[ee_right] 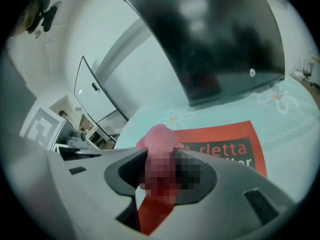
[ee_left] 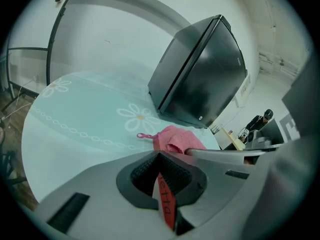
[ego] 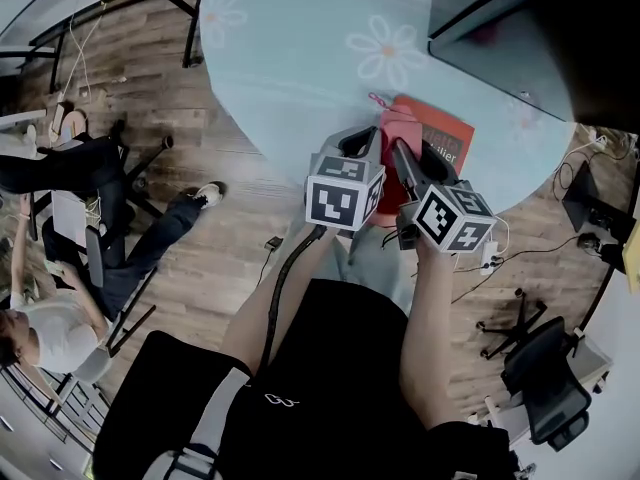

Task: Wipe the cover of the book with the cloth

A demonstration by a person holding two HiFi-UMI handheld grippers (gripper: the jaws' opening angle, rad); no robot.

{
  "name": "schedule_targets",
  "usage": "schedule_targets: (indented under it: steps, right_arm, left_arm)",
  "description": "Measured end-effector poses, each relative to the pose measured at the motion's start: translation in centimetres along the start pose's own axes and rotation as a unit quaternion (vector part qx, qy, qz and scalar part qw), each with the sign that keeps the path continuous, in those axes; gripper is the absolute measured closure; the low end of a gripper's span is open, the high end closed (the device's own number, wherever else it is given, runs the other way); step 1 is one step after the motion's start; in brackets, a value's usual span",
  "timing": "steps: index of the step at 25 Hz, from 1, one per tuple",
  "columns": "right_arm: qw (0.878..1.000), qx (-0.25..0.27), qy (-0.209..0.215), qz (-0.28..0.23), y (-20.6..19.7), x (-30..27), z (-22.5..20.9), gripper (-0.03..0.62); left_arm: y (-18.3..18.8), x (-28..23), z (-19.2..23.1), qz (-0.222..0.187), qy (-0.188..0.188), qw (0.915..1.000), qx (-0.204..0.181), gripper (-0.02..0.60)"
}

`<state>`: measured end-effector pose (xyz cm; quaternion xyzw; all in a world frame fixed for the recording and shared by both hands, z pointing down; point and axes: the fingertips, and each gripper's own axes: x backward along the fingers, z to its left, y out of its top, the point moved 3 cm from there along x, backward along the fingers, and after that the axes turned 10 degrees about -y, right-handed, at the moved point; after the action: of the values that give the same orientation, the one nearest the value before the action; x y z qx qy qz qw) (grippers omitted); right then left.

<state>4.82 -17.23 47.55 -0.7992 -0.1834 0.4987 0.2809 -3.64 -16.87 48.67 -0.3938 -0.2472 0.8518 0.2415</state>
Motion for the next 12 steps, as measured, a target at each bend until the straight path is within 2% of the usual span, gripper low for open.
schedule_targets:
  steps: [5,12]
  right_arm:
    - [1.0,0.009,-0.01,0.015,-0.4,-0.1,-0.1,0.436]
    - [1.0,0.013,-0.022,0.018,-0.7,0.1,-0.4,0.436]
  left_arm:
    - [-0.8,-0.1,0.9,0.016,0.003,0.9998,0.011,0.569]
    - [-1.4,-1.1,-0.4,0.026,-0.019,0.9994,0.014,0.569]
